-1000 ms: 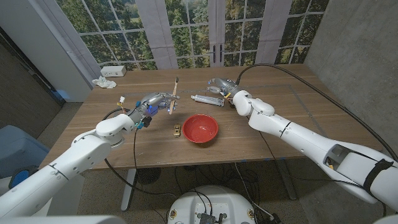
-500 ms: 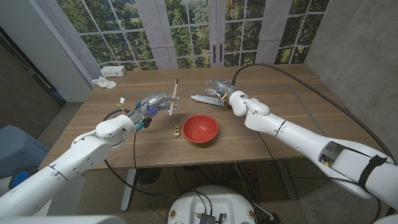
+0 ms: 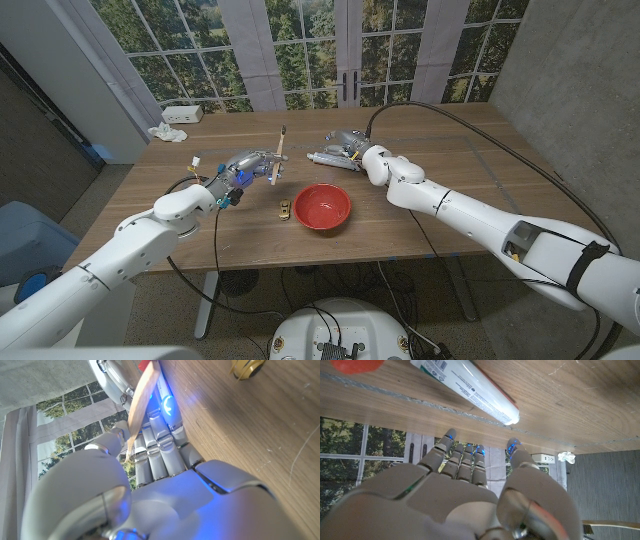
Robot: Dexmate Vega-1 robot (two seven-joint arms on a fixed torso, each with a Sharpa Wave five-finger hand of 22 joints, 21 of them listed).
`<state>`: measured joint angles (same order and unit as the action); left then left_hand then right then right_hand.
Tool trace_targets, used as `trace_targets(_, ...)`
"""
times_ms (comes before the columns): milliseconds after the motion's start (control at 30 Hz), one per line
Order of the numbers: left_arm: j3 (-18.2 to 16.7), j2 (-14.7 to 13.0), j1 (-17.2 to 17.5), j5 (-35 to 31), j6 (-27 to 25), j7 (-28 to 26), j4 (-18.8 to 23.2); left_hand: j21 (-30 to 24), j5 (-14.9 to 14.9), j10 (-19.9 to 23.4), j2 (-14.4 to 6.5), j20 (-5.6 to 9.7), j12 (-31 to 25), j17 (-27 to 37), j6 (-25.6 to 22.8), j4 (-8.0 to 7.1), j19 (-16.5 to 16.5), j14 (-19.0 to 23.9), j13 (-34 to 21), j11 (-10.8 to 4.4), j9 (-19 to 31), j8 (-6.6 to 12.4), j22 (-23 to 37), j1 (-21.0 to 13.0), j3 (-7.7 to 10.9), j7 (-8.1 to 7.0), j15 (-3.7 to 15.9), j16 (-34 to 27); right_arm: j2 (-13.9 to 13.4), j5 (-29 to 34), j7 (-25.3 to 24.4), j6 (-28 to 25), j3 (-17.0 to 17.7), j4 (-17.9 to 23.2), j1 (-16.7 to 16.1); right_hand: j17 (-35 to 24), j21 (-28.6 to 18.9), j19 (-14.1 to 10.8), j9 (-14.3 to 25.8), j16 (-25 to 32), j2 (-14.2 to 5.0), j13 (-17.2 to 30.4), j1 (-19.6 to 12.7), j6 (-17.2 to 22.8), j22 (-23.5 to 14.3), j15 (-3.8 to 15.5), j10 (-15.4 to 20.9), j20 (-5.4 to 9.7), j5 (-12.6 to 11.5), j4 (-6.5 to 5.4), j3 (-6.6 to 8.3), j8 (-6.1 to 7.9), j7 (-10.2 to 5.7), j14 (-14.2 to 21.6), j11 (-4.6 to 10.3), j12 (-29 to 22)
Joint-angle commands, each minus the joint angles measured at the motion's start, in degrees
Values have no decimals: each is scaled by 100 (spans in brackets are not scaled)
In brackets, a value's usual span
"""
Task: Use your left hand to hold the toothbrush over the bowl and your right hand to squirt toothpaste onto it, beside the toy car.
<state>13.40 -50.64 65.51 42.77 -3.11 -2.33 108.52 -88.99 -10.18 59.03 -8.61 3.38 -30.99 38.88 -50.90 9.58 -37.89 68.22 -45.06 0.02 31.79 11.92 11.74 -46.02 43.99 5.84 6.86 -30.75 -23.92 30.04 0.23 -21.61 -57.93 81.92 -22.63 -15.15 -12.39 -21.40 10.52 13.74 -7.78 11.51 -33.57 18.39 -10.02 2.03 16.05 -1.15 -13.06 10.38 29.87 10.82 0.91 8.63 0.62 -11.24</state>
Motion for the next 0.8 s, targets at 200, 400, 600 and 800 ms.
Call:
trace_targets(200,4,-14,-43,37,-73,5,-23,-22,-19,1221,-215,869,8,15,-259,-144,-19,586,-26,-1172,15,15,12,-230,175,-132,603,-25,255,101,-1,-33,-241,-451,205,7,-61,-155,32,39,91,13,-148,46,-13,2,-7,-19,53,12,-39,54,-10,134,20,-5)
trace_targets(400,-8,-21,-31,37,-56,5,-28,-22,-19,1217,-217,871,13,21,-259,-144,-18,592,-32,-1173,25,18,12,-232,174,-138,604,-27,314,154,18,-53,-347,-571,272,11,-65,-194,32,64,129,14,-197,71,-16,-3,82,-36,86,1,-69,70,-8,197,12,-39)
trace_targets(600,-19,-23,-29,38,-40,12,-34,-22,-19,1230,-218,871,15,21,-258,-142,-16,587,-36,-1172,20,11,13,-239,175,-132,603,-20,367,207,-25,-94,-412,-666,311,17,-76,-254,32,82,181,15,-259,140,-18,-10,166,-54,122,7,-99,102,1,246,12,-65)
trace_targets(800,-9,-26,-53,38,-41,41,-54,-22,-18,1220,-218,871,33,23,-260,-143,-16,590,-27,-1172,13,6,12,-241,172,-130,601,-18,448,253,-6,-181,-501,-791,356,22,-82,-305,32,98,146,17,-416,204,-20,-2,224,-29,135,23,-69,129,-19,285,28,-78)
